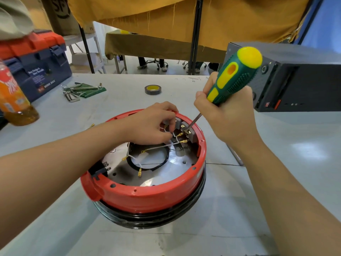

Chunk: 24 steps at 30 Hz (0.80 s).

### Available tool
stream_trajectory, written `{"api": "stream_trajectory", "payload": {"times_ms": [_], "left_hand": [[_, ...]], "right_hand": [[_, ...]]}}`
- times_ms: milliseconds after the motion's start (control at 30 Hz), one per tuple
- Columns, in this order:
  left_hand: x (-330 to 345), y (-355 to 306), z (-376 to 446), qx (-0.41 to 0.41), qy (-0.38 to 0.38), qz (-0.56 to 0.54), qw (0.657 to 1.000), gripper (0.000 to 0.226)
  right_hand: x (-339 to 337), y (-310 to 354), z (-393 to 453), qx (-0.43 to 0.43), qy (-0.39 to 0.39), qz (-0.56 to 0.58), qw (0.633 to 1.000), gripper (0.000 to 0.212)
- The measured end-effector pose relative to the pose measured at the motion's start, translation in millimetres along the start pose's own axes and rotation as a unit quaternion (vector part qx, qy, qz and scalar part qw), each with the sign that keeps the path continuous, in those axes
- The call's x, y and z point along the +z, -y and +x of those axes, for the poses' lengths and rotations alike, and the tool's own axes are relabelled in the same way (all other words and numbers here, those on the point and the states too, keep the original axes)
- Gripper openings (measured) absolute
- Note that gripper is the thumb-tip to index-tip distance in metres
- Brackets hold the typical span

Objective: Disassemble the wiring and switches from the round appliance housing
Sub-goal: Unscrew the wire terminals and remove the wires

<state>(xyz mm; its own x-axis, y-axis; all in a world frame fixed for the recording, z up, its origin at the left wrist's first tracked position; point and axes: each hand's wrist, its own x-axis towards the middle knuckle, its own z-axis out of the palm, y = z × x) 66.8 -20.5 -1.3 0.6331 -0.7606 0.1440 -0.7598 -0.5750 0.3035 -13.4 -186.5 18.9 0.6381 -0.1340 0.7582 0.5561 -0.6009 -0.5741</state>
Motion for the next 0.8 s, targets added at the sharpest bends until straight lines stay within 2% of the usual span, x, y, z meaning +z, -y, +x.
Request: {"api": "stream_trajectory", "payload": {"times_ms": [267, 500, 634, 800], "left_hand": [[7, -6, -2, -0.016, -0.039, -0.013, 0.999, 0.013], [8, -1, -6, -0.01, -0.034, -0.021, 0.999, 0.012], [9, 1, -4, -0.005, -0.036, 0.005, 0.999, 0.011], [10, 2, 0, -0.018, -0.045, 0.048, 0.998, 0.011]], "right_hand": [[-3, -3, -3, 0.004, 0.007, 0.022, 1.0, 0.026], [-7, -5, -8, -0.017, 0.034, 0.058, 0.998, 0.032], [-7, -5, -8, -0.039, 0.062, 0.039, 0.997, 0.025], [-6, -7, -5, -0.043, 0.073, 0.052, 0.995, 0.027]]}}
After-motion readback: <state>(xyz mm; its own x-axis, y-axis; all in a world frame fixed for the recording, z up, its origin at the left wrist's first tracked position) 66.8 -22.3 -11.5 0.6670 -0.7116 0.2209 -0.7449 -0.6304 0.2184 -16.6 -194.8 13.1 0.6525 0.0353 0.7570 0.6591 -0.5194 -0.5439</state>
